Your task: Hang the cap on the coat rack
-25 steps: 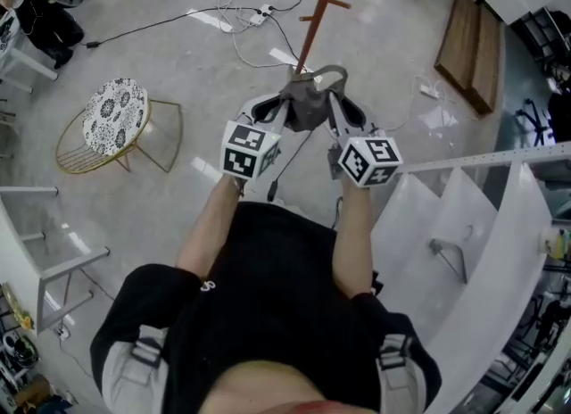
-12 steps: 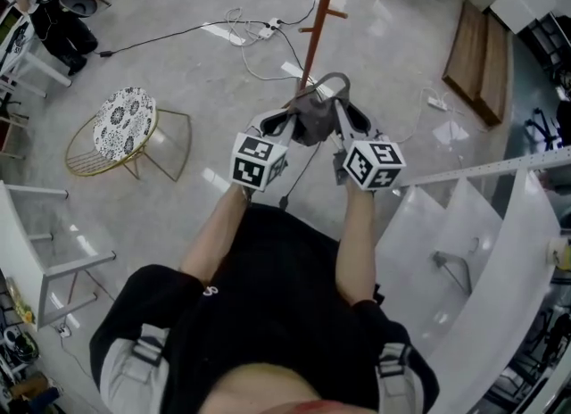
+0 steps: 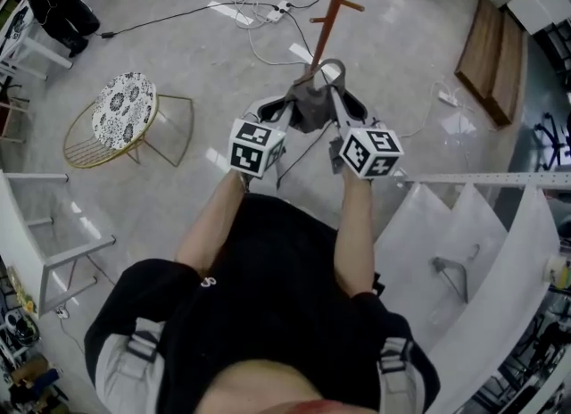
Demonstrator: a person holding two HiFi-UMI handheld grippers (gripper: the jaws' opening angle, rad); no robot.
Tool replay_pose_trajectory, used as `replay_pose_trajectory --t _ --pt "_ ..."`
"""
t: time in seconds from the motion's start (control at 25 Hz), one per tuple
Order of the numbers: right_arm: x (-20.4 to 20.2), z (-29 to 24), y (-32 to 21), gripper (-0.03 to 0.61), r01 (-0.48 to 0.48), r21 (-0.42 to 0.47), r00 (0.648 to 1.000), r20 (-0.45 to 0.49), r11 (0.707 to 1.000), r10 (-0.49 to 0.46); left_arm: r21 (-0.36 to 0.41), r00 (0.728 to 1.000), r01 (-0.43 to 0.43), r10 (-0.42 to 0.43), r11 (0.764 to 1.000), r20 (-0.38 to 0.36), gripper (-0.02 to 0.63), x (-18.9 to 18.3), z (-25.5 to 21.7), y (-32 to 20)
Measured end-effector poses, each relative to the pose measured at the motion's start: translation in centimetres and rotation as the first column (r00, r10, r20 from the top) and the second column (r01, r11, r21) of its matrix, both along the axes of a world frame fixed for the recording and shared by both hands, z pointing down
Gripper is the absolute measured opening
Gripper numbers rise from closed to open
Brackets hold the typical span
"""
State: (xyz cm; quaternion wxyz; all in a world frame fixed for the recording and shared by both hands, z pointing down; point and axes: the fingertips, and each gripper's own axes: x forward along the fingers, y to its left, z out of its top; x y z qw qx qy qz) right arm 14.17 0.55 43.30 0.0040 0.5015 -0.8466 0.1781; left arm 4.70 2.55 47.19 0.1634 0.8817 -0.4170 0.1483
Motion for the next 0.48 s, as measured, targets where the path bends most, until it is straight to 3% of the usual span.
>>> replay_pose_trajectory --t 0.48 --pt "-1.3 4.2 -11.6 0.037 -0.01 -0.12 1.0 0.013 0.993 0.011 -0.118 0.999 -0.033 0.035 0.992 0.014 0.021 -1.3 5.3 -12.4"
